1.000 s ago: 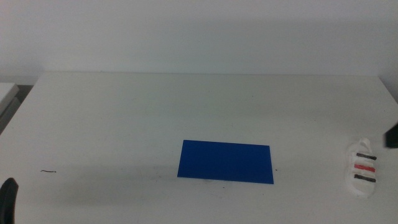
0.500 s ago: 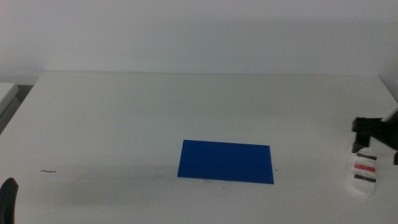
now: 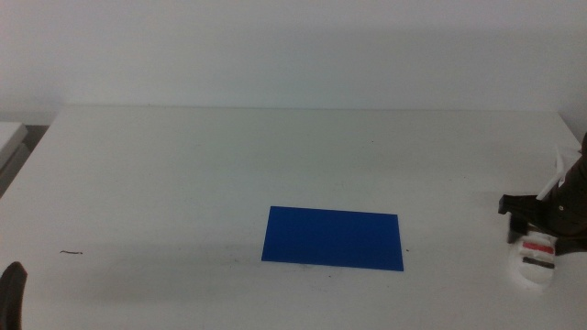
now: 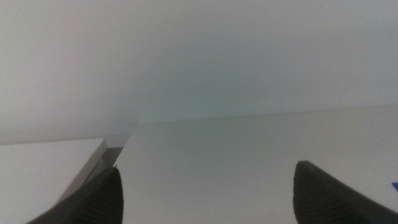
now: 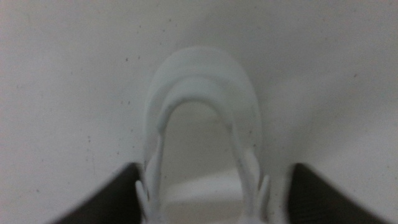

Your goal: Use one arm to grab the shoe from the table and place it on the mat.

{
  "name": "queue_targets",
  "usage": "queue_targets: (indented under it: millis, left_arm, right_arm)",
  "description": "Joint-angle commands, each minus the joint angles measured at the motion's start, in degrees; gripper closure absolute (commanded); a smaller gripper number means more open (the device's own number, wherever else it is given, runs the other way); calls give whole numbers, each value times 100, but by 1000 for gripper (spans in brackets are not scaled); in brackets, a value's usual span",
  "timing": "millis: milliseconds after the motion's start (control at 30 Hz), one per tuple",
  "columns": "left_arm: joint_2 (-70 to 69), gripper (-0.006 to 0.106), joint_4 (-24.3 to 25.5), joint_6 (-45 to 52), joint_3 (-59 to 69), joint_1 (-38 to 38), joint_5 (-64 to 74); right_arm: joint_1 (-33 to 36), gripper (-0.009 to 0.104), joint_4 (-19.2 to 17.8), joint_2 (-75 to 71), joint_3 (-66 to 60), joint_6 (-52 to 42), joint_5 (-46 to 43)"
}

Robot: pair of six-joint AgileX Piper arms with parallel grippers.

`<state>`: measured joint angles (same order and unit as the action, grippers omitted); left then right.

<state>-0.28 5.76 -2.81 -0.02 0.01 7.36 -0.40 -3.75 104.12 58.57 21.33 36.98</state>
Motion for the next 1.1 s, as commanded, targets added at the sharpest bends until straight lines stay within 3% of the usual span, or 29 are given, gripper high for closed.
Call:
queue_targets:
  millis: [0,67,133,300,600,1067]
  left_arm:
    - [28,7,-23,-8,2,-1,-75]
    - [28,7,-23,-8,2,-1,-75]
    - [28,7,-23,-8,2,-1,-75]
    - [28,7,-23,-8,2,-1,-75]
    - [28,7,-23,-8,2,-1,-75]
    - [28,7,-23,-8,2,-1,-75]
  right_arm:
    - [81,57,-55,-15,42,11,80]
    - [190,78,-56,-98,53,132,223]
    - [418,89,-56,-227,184,366,454]
    - [1366,90,-95,-232,1040,963,1171]
    - [3102,90,-60,1171,3272,1765,1920]
    - [3351,90,314,1559,3697,1840,1891]
